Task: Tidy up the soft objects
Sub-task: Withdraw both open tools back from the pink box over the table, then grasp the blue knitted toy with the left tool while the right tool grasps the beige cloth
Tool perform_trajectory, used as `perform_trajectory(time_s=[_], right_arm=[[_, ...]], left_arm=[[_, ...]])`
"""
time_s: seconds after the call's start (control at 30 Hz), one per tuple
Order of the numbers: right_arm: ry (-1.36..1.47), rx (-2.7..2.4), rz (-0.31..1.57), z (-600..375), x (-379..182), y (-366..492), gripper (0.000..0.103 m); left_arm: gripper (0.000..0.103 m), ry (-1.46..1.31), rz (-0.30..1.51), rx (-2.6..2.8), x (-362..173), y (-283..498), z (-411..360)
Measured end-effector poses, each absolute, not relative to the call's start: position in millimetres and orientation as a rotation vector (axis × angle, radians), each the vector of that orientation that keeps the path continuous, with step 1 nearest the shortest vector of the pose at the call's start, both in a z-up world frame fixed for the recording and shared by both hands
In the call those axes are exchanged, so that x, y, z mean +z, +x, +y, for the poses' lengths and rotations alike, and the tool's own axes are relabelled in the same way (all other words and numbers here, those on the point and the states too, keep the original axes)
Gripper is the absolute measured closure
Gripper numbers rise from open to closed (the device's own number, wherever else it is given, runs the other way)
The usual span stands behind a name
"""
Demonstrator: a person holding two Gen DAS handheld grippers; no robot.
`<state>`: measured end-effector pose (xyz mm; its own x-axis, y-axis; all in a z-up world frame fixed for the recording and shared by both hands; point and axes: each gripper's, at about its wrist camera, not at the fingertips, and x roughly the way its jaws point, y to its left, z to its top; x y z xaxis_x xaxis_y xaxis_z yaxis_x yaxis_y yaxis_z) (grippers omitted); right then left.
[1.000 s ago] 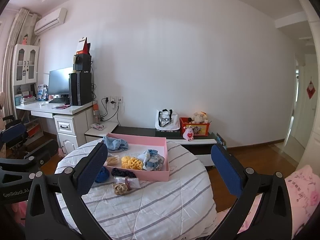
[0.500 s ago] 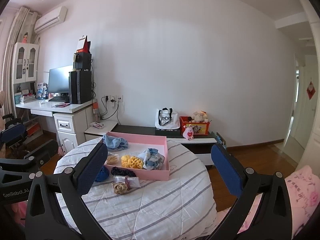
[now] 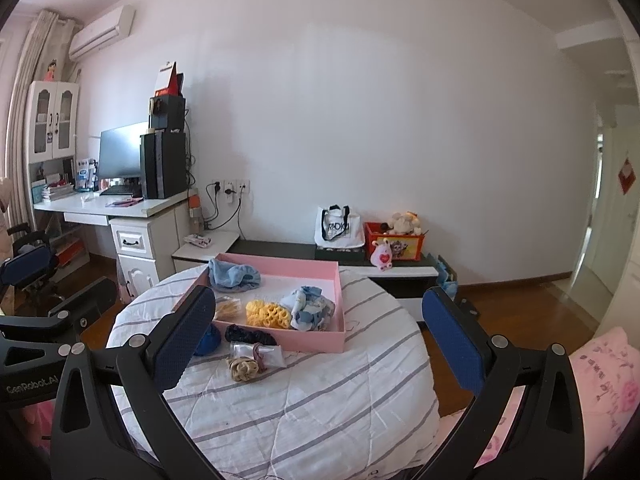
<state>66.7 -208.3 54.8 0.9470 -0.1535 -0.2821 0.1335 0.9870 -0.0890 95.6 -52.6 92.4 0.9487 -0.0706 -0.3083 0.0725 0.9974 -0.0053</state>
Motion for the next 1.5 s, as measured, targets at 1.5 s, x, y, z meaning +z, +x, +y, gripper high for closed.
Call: perform_trajectory(time_s=[1.5], right_arm=[[-0.09, -0.059, 0.892, -158, -104, 231, 0.0]], left_arm=[[0.0, -0.086, 0.862, 0.08, -42, 266, 40]])
